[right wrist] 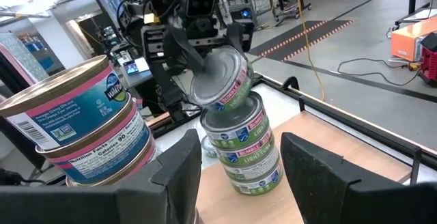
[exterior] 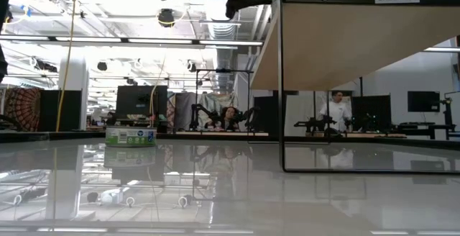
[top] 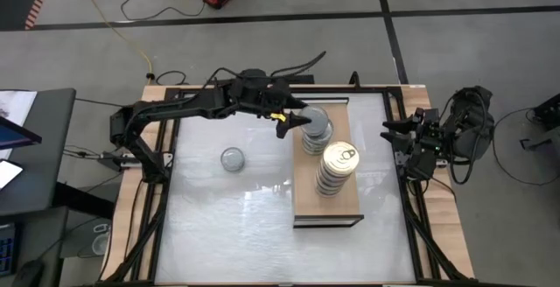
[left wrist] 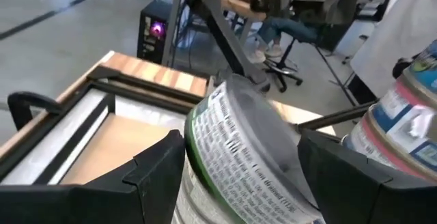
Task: Stack canned seafood by type on shelf
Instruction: Stack the green tuna can on top of the green tuna can
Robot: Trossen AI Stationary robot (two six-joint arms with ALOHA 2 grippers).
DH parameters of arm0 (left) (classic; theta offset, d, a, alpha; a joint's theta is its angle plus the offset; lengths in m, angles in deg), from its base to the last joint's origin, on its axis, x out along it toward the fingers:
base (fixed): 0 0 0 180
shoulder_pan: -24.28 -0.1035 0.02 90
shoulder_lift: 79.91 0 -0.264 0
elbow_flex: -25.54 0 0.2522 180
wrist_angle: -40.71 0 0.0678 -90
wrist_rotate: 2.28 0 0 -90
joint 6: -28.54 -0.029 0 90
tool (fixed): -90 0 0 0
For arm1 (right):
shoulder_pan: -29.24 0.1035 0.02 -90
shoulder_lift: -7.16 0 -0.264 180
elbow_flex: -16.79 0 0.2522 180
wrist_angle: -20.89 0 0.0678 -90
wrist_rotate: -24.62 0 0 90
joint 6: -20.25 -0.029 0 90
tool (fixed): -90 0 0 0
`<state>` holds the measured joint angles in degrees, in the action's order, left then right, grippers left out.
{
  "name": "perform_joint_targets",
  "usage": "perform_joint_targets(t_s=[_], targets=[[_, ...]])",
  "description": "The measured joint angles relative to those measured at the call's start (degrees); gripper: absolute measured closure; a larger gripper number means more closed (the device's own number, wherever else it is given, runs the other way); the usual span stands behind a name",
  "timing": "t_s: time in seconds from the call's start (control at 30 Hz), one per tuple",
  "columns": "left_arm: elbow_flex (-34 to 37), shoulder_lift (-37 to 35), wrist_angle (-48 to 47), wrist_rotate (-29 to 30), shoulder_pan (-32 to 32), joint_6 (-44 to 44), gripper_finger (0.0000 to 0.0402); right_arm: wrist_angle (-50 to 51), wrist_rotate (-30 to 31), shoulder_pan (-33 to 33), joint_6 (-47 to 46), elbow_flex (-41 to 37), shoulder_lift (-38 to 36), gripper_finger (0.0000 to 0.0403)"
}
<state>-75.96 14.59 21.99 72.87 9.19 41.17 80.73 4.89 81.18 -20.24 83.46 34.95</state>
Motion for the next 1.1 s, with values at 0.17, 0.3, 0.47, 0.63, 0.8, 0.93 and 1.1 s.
perform_joint_targets(t_s=[0.17,0.3,0.47,0.63,0.8,0.93,1.1], targets=[[0.00,0.23,-1.43,-0.01,0.09,0.27,0.0129,-0.12,0.01,0.01,0.00,0.00,0.01,0.0177],[0.00,0.11,-1.95,0.16,0.09,0.30,0.0129,-0.12,0.01,0.01,0.00,0.00,0.00,0.0177],[0.02,-2.33,-3.03,1.44,0.09,-2.43,0.0129,-0.10,0.01,0.01,0.02,0.00,-0.01,0.0177],[0.02,-4.25,-3.34,3.55,0.77,-5.50,0.0129,-0.12,0.01,-0.01,0.04,0.00,0.00,0.0177],[0.02,-3.27,-5.06,5.07,0.79,-4.68,0.0129,-0.31,0.01,-0.01,0.02,0.00,-0.01,0.0177],[0.55,-0.77,-3.46,7.44,0.95,-2.74,0.0129,-0.34,0.01,-0.01,0.02,0.00,0.01,0.0177],[0.81,-0.67,-1.22,10.96,1.05,-2.88,0.0129,-0.30,0.01,0.01,0.02,0.00,0.28,0.0177]])
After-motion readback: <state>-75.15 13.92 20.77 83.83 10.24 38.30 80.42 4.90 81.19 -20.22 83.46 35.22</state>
